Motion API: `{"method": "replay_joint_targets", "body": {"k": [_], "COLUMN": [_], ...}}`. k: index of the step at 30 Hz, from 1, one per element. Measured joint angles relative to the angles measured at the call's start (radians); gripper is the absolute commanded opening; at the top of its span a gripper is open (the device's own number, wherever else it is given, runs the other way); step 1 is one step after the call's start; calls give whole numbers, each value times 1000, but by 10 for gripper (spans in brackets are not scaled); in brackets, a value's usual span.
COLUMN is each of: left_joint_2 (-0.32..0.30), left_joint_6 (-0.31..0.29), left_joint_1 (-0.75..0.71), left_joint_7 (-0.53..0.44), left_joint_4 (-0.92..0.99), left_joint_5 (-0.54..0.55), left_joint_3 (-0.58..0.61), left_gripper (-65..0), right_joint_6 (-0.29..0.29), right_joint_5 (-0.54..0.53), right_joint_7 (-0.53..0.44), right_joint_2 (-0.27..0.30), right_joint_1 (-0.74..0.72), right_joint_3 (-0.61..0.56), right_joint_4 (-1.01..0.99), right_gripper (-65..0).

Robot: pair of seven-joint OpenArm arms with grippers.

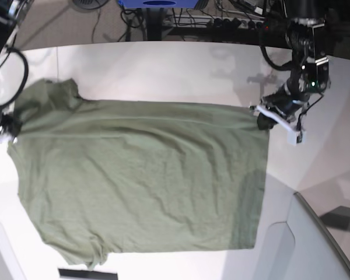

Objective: Layout the t-shirt on the table in an organized manner, then fold the t-shirt properly
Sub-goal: 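Drag the shirt corner with the left gripper away from the right gripper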

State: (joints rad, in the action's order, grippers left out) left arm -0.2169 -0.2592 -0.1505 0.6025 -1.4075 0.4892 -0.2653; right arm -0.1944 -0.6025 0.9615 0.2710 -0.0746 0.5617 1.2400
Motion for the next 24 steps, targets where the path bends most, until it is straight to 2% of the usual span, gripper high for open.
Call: {"method": "replay_joint_targets", "body": {"k": [4,6,9,13,19,24], "left_joint_2": [-2,-3,6,32,42,45], "left_joint_6": [0,0,1,1,-2,0], "left_joint_1": [66,95,135,171,247,297], "left_joint_7": [-3,-4,-1,-3,-8,-18], "left_joint_4": [45,67,84,84,177,297], "left_joint_5": [2,-1,-86,-175,-192,-196], "left_joint_3": [0,0,0,-2,-2,-2], "left_gripper": [-650,-650,-650,-650,-650,-650], "right_joint_6": [0,4,3,2,3,2], "right_joint_5": [0,10,4,-2,3,1], "right_joint_7": [-7,-12,-74,-137,-185,-259], "right_joint_2": [17,36,59,62,79,95], "right_joint_1": [-73,-97,-134,-193,-218,-262], "right_joint_3": [-3,-51,-134,-176,-182,-270], "right_joint_4": [-87,-140,-208,-301,-397,-457], "right_gripper": [-647,-647,-647,-647,-647,-641]}}
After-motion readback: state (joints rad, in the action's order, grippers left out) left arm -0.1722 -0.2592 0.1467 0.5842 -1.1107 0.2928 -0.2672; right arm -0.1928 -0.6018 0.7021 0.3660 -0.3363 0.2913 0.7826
